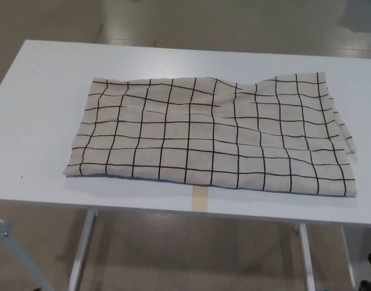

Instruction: Use the left hand to fold a white towel with checkered patterns in half.

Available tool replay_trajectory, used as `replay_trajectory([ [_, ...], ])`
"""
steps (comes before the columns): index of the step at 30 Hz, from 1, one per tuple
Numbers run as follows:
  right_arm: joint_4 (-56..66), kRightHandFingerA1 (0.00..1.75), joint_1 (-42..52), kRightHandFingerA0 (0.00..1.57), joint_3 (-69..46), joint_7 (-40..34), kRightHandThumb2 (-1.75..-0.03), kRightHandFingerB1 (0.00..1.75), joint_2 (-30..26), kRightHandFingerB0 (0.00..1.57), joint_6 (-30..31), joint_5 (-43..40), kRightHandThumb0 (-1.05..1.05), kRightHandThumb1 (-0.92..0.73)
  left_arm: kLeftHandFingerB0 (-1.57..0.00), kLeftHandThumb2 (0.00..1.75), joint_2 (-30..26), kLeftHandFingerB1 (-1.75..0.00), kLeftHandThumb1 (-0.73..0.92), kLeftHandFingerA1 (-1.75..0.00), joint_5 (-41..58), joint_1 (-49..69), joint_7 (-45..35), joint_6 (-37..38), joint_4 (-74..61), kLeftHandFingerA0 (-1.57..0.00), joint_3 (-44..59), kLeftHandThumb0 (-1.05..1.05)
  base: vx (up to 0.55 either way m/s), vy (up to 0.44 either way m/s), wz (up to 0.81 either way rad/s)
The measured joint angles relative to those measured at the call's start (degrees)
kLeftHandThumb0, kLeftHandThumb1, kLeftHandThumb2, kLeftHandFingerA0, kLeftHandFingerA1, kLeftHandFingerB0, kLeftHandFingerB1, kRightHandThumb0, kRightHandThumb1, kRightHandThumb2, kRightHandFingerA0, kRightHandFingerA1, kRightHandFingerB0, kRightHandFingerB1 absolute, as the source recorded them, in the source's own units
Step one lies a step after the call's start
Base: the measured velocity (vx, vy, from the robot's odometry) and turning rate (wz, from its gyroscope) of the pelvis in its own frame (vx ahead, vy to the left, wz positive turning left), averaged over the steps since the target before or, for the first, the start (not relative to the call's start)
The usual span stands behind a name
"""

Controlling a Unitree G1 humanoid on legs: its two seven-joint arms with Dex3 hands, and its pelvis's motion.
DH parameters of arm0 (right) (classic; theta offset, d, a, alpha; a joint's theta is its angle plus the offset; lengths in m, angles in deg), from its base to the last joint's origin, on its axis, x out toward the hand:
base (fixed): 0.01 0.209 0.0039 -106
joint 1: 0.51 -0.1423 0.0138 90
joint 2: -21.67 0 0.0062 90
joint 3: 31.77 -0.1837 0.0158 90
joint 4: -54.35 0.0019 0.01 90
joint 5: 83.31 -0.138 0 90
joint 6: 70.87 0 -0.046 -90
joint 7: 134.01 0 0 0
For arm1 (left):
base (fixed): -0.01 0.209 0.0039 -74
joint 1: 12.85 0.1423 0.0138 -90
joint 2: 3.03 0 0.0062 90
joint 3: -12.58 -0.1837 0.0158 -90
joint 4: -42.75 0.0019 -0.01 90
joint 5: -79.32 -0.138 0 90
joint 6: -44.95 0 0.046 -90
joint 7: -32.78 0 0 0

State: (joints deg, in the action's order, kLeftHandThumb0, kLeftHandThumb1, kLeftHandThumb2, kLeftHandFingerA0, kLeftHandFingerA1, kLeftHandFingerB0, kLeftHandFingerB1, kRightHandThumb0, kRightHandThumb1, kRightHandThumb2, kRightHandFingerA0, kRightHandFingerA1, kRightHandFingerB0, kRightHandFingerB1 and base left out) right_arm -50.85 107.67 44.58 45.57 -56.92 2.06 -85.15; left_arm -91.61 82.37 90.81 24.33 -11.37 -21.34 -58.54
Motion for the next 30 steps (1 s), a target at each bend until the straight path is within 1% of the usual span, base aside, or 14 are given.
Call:
replay_trajectory([
  [1,0.1,0.64,0.5,0.39,0.3,0.2,-0.6,0.53,0.2,0.43,0.0,0.0,-0.23,-0.67,0.0,0.84,0.6,0.0,0.5,-0.08,-0.5,0.8,0.4,0.8,-2.4,0.0,0.3,-0.82,0.0,0.0,0.0],
  [2,0.1,0.64,0.8,0.38,0.5,0.3,-0.6,0.53,0.4,0.42,-0.1,0.0,-0.23,-0.67,0.0,0.61,0.9,0.0,0.56,0.0,-0.8,1.2,0.7,1.3,-3.7,0.0,0.5,-0.73,0.0,0.0,0.0],
  [4,0.1,0.64,1.6,0.38,1.0,0.7,-0.6,0.53,0.9,0.42,-0.1,0.0,-0.23,-0.67,0.0,0.61,1.8,0.0,0.56,0.0,-1.8,2.3,1.6,2.9,-7.9,0.0,1.3,-0.73,0.0,0.0,0.0],
  [5,0.2,0.63,1.7,0.39,1.2,0.8,-0.59,0.53,0.9,0.42,-0.2,0.0,-0.23,-0.68,0.0,0.78,2.1,0.0,0.48,-0.01,-2.2,2.7,1.8,3.3,-9.5,0.0,1.6,-0.76,0.0,0.0,0.0],
  [9,0.1,0.63,2.2,0.39,1.6,1.2,-0.6,0.53,1.0,0.42,-0.3,0.0,-0.23,-0.68,0.0,0.77,2.6,0.0,0.48,0.0,-3.5,2.8,2.7,5.0,-15.5,0.0,2.8,-0.75,0.0,0.0,0.0],
  [11,0.0,0.63,2.1,0.38,1.9,1.3,-0.6,0.53,1.0,0.42,-0.5,0.1,-0.23,-0.68,0.0,0.74,2.6,0.0,0.45,0.0,-4.9,1.4,3.6,6.1,-20.7,0.0,4.0,-0.68,0.0,0.0,0.0],
  [12,-0.1,0.63,2.1,0.38,2.0,1.4,-0.6,0.53,1.0,0.42,-0.9,0.1,-0.24,-0.68,0.0,0.72,2.3,0.0,0.41,-0.05,-5.9,0.1,4.2,7.1,-24.0,0.0,4.8,-0.65,0.0,0.0,0.0],
  [17,-0.4,0.62,2.9,0.39,2.3,1.7,-0.6,0.53,1.0,0.42,-1.9,0.2,-0.24,-0.68,0.0,0.71,-1.7,-0.02,0.4,-0.09,-10.0,-6.1,4.8,8.3,-30.4,0.0,5.1,-0.63,0.0,0.0,0.0],
  [18,-0.5,0.62,2.9,0.39,2.3,1.7,-0.6,0.53,1.0,0.42,-2.0,0.3,-0.24,-0.68,0.0,0.55,-2.7,-0.13,0.47,-0.14,-10.9,-7.4,4.8,8.3,-31.0,0.0,4.9,-0.55,0.0,0.0,0.0],
  [23,-1.6,0.62,3.7,0.39,2.4,1.7,-0.6,0.53,1.0,0.42,-3.3,0.5,-0.24,-0.68,0.0,0.55,-7.2,-0.13,0.47,-0.14,-15.5,-13.7,4.2,7.9,-31.1,0.0,0.9,-0.55,-0.01,-0.003,0.02],
  [24,-1.8,0.62,3.9,0.4,2.5,1.7,-0.6,0.53,1.0,0.42,-3.6,0.6,-0.24,-0.68,0.0,0.76,-7.9,-0.13,0.38,-0.12,-16.2,-14.7,4.0,7.7,-30.8,0.0,0.0,-0.59,0.0,0.0,0.0],
  [27,-2.4,0.62,4.1,0.4,2.5,1.7,-0.6,0.53,1.1,0.42,-4.5,0.9,-0.24,-0.68,0.0,0.76,-10.1,-0.13,0.38,-0.12,-19.1,-18.5,3.2,6.5,-28.5,0.0,-3.7,-0.6,0.0,0.0,0.0],
  [28,-2.4,0.63,4.3,0.39,2.6,1.7,-0.6,0.53,1.1,0.42,-4.7,0.9,-0.24,-0.69,0.0,0.68,-11.3,-0.1,0.38,-0.07,-20.4,-20.6,2.8,5.7,-26.8,0.0,-5.6,-0.63,0.0,0.0,0.0],
  [30,-2.5,0.63,4.3,0.39,2.6,1.7,-0.6,0.53,1.1,0.42,-4.8,1.0,-0.24,-0.69,0.0,0.68,-12.2,-0.1,0.38,-0.07,-21.4,-22.2,2.5,5.1,-25.4,0.0,-7.1,-0.63,0.0,0.0,0.0],
])
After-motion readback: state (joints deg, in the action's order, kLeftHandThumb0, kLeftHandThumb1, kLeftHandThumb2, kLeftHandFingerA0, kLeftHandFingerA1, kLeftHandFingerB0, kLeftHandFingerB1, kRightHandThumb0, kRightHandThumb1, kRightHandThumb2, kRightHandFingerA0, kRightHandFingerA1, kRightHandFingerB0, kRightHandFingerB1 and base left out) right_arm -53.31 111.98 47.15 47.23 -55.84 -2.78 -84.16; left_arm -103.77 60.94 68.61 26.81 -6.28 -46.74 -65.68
